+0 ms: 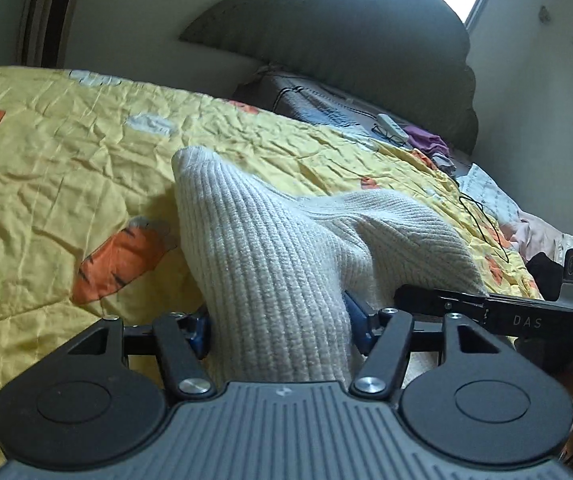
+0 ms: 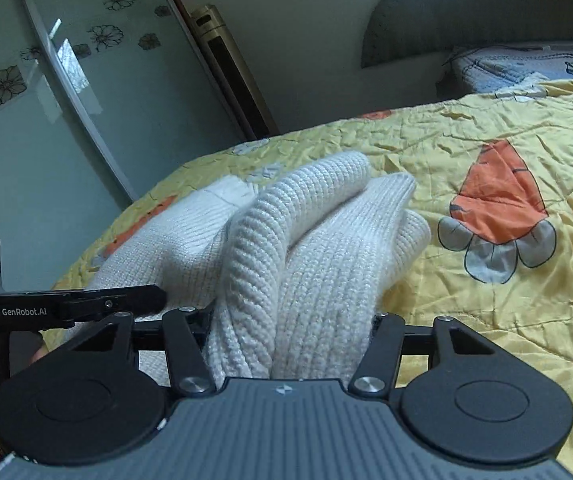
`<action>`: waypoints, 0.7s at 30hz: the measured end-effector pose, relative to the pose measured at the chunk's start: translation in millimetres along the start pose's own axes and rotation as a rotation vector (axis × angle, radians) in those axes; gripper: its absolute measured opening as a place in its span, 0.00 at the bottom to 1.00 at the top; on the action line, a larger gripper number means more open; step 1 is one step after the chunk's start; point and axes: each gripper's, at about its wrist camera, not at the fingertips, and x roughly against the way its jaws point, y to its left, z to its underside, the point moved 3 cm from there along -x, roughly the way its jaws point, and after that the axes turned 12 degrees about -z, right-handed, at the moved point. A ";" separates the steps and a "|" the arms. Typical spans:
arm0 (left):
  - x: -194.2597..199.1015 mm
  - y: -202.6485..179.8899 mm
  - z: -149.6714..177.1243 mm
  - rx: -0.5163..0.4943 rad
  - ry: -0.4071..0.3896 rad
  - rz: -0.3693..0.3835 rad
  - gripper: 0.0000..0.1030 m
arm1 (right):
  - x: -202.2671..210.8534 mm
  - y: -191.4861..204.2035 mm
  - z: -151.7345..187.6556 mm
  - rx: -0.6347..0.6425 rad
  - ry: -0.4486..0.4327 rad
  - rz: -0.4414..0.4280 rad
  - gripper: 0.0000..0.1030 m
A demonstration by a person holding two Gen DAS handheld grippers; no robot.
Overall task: Fold small clothes
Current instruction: 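Lift the cardigan end with both tools and fold it over the body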
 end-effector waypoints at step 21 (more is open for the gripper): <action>126.1 -36.7 97.8 -0.471 -0.291 -0.234 0.91 | 105.0 54.4 70.4 0.099 -0.127 0.139 0.68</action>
